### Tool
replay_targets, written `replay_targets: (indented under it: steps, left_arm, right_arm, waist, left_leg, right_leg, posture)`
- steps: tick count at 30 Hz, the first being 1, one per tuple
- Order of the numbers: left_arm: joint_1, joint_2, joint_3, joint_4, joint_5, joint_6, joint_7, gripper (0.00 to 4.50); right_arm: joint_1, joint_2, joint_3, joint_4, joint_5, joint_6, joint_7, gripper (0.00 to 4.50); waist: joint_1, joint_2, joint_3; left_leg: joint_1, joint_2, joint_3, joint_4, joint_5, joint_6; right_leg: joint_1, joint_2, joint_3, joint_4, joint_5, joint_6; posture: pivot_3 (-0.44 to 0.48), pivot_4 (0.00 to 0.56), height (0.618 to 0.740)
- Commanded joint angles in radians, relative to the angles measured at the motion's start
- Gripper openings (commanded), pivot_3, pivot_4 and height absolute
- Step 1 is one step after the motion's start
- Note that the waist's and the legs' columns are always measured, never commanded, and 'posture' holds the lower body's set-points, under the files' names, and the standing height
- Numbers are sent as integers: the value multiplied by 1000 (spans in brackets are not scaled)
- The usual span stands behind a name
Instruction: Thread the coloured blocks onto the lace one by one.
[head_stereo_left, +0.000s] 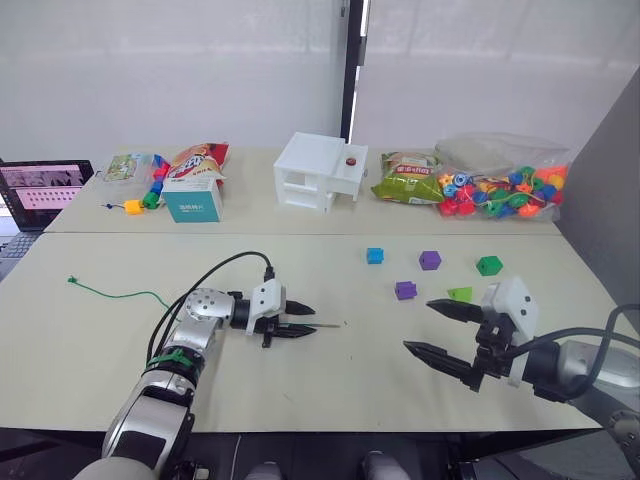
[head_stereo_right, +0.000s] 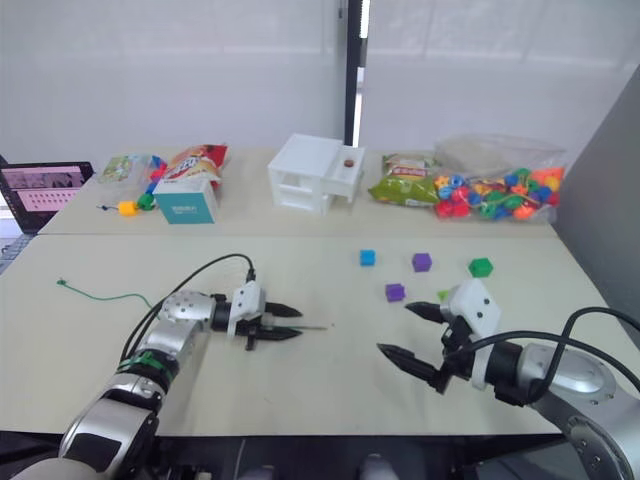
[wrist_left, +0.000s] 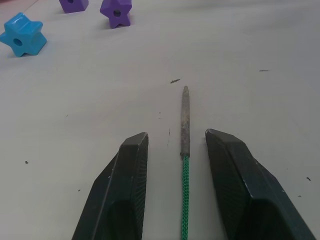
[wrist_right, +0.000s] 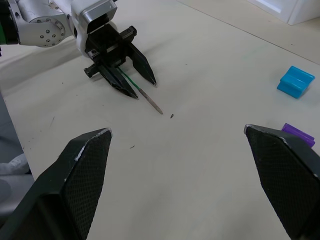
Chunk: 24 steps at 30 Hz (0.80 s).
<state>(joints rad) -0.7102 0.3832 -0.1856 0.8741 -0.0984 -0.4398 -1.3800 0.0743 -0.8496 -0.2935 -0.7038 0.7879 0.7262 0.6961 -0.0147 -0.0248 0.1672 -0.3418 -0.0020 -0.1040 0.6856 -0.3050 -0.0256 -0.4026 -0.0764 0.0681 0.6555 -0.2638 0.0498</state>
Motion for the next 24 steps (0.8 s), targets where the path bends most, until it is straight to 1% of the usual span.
replay_targets:
  steps: [1,2,3,5,6,11,14,16,19,22,24]
  left_arm:
    - [-6,0,-59,83,95,-23,15,1376]
    - [-14,0,-62,96,102,-28,21,1124]
    - [-20,-1,-65,105,103,-22,20,771]
    - [-29,-1,-74,118,112,-19,23,129]
    - [-35,-2,-78,124,118,-12,27,35]
    - [-56,-8,-90,130,140,18,58,35]
    - [-60,-16,-64,98,100,60,44,35]
    - [-58,-19,-33,45,46,111,7,35]
    - [-37,-14,11,-92,-42,212,-42,35]
    - [-4,5,44,-263,-117,336,-60,35]
    - [15,19,48,-331,-126,381,-51,35]
  right_arm:
    - [-15,0,-18,-32,1,-23,-1,4500]
    - [-16,0,-18,-32,1,-23,-2,4500]
    - [-17,0,-18,-33,2,-22,-3,4500]
    - [-21,-1,-18,-35,3,-19,-4,4500]
    - [-23,-1,-18,-35,3,-18,-5,4500]
    - [-31,-2,-18,-40,9,-12,-10,4500]
    - [-36,-1,-16,-40,16,-9,-12,4500]
    - [-38,1,-16,-40,23,-6,-15,4500]
    - [-34,8,-17,-40,42,1,-22,4500]
    - [-27,9,-19,-39,54,7,-26,4500]
    - [-25,8,-18,-38,53,6,-27,4500]
  waist:
    - [0,0,0]
    - [3,0,0]
    - [3,0,0]
    - [3,0,0]
    - [3,0,-1]
    - [4,1,-2]
    - [5,1,-2]
    - [5,1,-2]
    - [1,1,-1]
    - [0,1,-1]
    - [0,1,-1]
  left_leg:
    - [0,0,0,0,0,0]
    - [0,0,0,0,0,0]
    - [1,0,0,0,0,0]
    - [5,0,0,-1,0,0]
    - [6,0,0,-4,0,0]
    - [7,0,0,-4,0,0]
    - [7,0,0,-4,0,0]
    - [7,0,-1,-4,0,0]
    - [7,0,-1,-4,0,0]
    - [3,0,-1,-4,0,0]
    - [-4,0,-1,-4,0,0]
  right_leg:
    - [0,0,0,0,0,0]
    - [1,0,0,0,0,0]
    - [2,0,0,-1,0,0]
    - [10,0,0,-6,0,1]
    - [15,0,0,-8,0,1]
    - [16,0,0,-10,1,4]
    - [16,0,0,-10,1,4]
    - [16,0,0,-10,1,4]
    - [12,0,0,-9,1,4]
    - [6,0,0,-9,2,4]
    - [-1,0,0,-7,2,4]
  posture:
    - [0,150,740]
    - [0,150,740]
    - [0,150,740]
    - [0,150,740]
    - [0,150,740]
    - [0,150,740]
    - [0,150,740]
    - [0,150,740]
    - [0,150,740]
    - [0,150,740]
    - [0,150,740]
